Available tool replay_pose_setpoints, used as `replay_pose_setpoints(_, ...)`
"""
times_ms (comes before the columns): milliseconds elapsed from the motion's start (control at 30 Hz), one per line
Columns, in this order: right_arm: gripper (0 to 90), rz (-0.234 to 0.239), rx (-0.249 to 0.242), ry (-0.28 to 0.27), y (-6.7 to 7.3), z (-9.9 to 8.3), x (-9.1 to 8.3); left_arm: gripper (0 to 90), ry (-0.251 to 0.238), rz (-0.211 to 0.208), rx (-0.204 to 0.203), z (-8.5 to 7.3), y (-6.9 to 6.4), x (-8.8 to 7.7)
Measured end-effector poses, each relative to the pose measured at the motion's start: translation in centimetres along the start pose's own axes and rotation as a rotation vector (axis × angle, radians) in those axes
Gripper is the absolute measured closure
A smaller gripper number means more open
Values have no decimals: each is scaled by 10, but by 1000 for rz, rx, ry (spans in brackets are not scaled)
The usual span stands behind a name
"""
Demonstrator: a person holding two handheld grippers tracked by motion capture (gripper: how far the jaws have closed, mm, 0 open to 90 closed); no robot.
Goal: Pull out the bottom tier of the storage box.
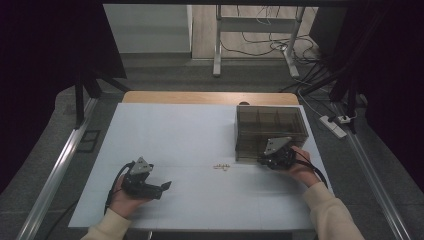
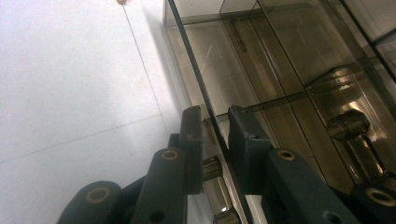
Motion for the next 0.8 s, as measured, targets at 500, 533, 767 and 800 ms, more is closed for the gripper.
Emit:
replay_pose_setpoints(500,765,16,1,0,2,-1,-1,69,-1,4,0,0,0,-1)
replay_pose_setpoints(533,765,17,0,1,2,-1,-1,69,-1,4,0,0,0,-1)
replay_pose_setpoints(767,769,21,-4,1,4,-1,-1,69,1,2,1,0,0,-1)
replay_pose_setpoints(800,769,22,-4,2,4,-1,-1,69,1,2,1,0,0,-1)
Point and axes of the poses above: each handheld gripper's, and its own axes: x roughly forward along the jaws, z roughly out of its top, y roughly to its left, the point moved 4 cm from there along x, roughly forward along the jaws, and after that the axes turned 2 degrees about z, right-handed, at the moved point
